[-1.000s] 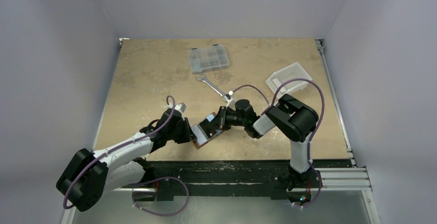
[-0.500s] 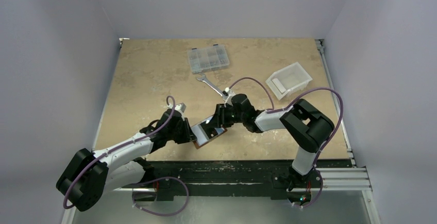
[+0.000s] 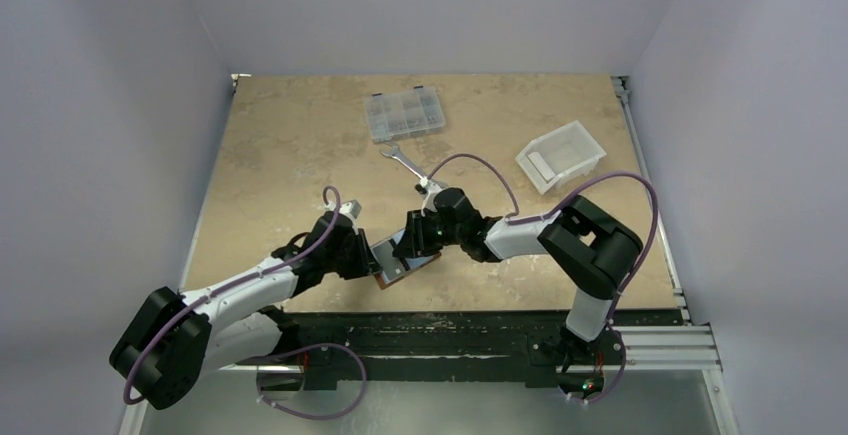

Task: Put the credit cards into the card holder
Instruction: Insert the credit card into the card holder, then pick up the credit card from the storage box.

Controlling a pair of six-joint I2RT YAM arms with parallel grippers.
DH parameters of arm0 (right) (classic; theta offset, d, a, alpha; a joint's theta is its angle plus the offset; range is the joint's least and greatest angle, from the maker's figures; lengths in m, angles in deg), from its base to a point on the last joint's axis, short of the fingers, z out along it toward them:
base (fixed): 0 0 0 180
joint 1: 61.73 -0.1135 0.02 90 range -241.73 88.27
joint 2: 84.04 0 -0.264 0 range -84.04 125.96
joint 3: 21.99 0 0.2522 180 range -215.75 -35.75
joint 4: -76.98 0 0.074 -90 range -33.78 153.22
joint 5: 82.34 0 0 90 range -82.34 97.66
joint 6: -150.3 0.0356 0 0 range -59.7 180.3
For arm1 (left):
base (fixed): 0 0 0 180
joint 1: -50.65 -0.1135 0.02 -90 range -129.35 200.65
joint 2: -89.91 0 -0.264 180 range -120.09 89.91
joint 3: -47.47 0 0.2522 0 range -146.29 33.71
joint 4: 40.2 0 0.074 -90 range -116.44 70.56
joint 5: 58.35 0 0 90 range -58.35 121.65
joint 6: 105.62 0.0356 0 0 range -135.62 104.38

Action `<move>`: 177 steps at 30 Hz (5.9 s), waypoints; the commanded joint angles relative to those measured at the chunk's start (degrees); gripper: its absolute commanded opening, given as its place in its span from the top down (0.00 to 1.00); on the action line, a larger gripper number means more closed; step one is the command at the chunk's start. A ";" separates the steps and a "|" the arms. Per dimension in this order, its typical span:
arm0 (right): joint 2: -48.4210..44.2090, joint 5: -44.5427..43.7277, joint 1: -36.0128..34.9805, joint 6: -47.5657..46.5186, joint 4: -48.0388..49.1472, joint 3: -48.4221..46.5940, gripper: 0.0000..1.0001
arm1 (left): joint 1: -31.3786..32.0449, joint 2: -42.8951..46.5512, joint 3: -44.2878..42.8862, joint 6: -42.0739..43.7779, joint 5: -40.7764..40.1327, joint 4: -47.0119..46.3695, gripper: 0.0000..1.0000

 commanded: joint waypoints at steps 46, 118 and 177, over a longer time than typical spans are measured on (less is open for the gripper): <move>-22.10 -20.88 36.07 -31.51 -46.25 -24.91 0.05 | -0.27 -13.06 -54.59 22.65 3.63 25.95 0.27; 7.49 8.55 53.89 -41.53 -48.01 -35.53 0.49 | 0.34 -14.09 -45.93 30.26 1.13 17.63 0.18; 3.50 11.30 54.07 -41.45 -48.20 -32.57 0.48 | 0.35 -13.83 -45.60 30.38 2.04 17.16 0.17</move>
